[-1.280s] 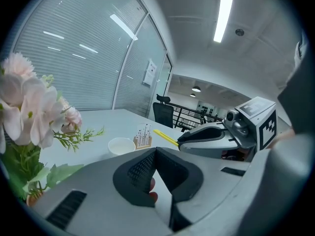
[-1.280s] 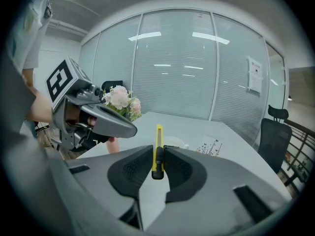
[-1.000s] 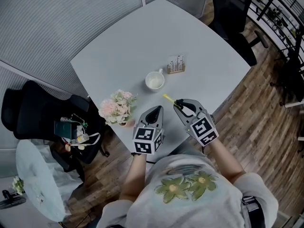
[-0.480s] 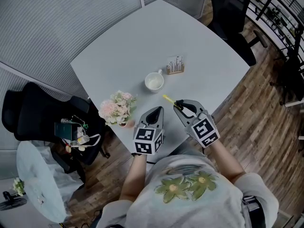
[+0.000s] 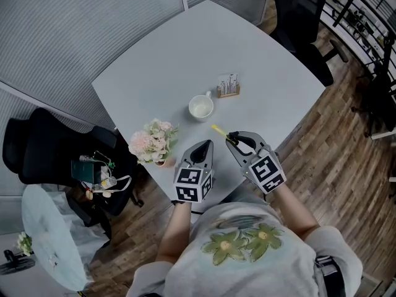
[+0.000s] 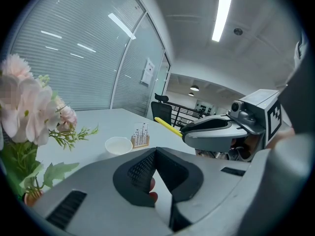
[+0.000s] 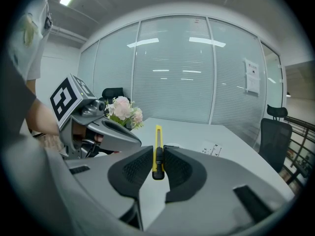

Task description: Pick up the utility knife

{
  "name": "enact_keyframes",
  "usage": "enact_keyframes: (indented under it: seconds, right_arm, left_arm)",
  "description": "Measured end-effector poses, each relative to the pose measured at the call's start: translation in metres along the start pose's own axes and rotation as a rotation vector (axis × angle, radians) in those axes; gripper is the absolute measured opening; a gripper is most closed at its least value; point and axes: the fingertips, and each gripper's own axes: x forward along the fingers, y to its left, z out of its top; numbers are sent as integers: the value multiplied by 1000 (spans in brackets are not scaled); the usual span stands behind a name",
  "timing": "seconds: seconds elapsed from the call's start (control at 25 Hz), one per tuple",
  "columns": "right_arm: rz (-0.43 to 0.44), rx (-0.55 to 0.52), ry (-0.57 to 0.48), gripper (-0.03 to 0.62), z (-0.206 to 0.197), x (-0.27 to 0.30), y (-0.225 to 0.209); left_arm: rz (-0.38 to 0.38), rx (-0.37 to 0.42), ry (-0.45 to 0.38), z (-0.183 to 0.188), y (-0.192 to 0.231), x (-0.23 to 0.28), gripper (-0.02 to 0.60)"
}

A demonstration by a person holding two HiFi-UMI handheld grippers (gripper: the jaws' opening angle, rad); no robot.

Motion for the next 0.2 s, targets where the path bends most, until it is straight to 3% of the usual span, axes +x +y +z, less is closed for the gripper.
enact_keyframes:
  seconds: [0.2]
  right_arm:
    - [1,5,0,69,0,0,-1]
  left_arm:
    - [1,-1,1,0,-1,2,0]
